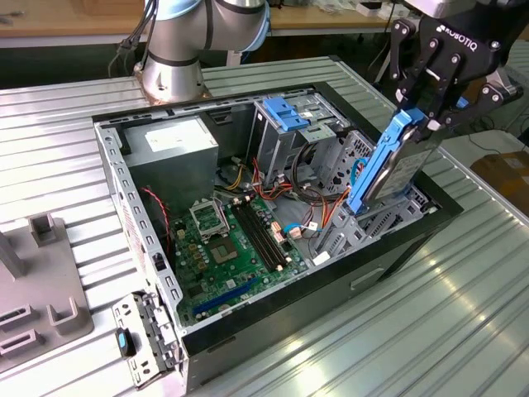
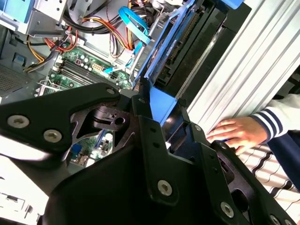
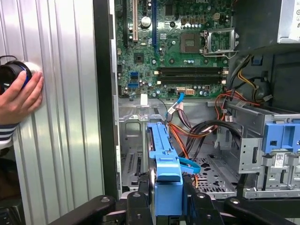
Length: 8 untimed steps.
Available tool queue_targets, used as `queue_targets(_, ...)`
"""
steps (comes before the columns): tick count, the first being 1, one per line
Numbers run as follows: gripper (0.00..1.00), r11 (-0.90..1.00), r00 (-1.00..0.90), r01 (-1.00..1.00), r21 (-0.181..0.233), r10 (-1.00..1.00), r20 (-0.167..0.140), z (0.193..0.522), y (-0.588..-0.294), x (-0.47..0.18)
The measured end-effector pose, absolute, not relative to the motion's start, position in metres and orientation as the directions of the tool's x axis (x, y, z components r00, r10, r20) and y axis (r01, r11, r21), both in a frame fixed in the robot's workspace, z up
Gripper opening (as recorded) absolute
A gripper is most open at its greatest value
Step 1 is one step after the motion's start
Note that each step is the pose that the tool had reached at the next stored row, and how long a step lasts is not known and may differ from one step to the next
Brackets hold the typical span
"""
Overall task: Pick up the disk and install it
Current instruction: 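Insert the disk into the insertion slot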
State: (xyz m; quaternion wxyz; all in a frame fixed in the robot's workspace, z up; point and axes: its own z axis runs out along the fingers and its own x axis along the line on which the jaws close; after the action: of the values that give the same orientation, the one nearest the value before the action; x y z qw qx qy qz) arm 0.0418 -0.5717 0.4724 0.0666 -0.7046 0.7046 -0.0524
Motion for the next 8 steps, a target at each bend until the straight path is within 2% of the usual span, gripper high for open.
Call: queue_targets(8, 0.36, -0.013, 0.017, -0.986, -0.168, -1.0, -0.022, 0.4696, -0.5715, 0.0413)
